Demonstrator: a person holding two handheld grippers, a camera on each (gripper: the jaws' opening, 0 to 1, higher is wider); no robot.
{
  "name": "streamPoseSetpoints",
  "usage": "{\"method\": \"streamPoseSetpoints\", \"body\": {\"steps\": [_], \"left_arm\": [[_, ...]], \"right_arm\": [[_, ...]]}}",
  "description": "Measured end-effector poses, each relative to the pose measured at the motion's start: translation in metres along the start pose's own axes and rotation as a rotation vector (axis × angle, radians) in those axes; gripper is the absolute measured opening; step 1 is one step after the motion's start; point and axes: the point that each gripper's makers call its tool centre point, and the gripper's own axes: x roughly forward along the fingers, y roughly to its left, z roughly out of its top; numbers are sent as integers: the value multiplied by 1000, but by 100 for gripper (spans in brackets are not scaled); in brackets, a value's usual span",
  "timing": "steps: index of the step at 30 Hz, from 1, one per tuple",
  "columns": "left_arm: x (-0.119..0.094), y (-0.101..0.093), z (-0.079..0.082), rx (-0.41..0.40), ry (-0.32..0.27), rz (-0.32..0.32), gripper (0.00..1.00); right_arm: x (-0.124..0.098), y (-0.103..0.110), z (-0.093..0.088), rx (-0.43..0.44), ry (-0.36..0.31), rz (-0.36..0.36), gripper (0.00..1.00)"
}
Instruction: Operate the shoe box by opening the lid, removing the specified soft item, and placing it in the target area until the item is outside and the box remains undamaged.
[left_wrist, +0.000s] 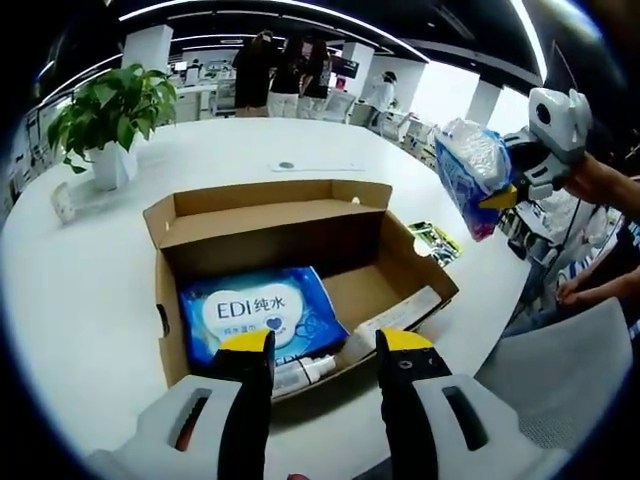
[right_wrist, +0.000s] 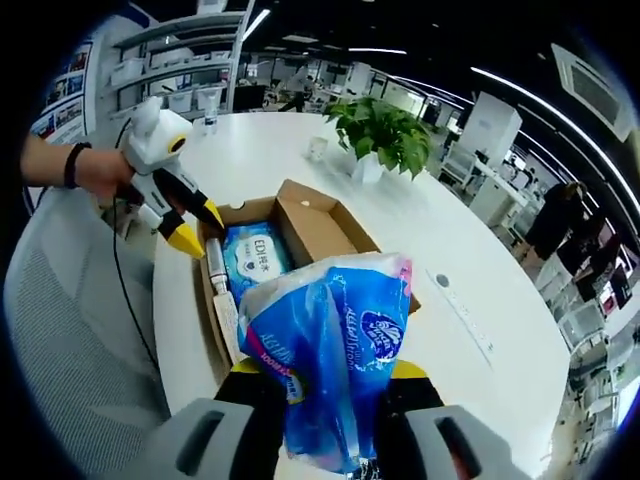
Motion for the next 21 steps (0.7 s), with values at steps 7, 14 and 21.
{"method": "streamPoseSetpoints", "body": {"steps": [7,14,21], "left_arm": [[-1,0,4,-10,-12,1,41],[-1,7,2,-22,-10,9,42],[-3,17,0,-48,-9,35,42]], "right_arm": [[-12,-16,-43,3,71,-22,31],[-22,-38,-96,-19,166,-46,31],[-33,-65,-146,-10,251,-65,31]]}}
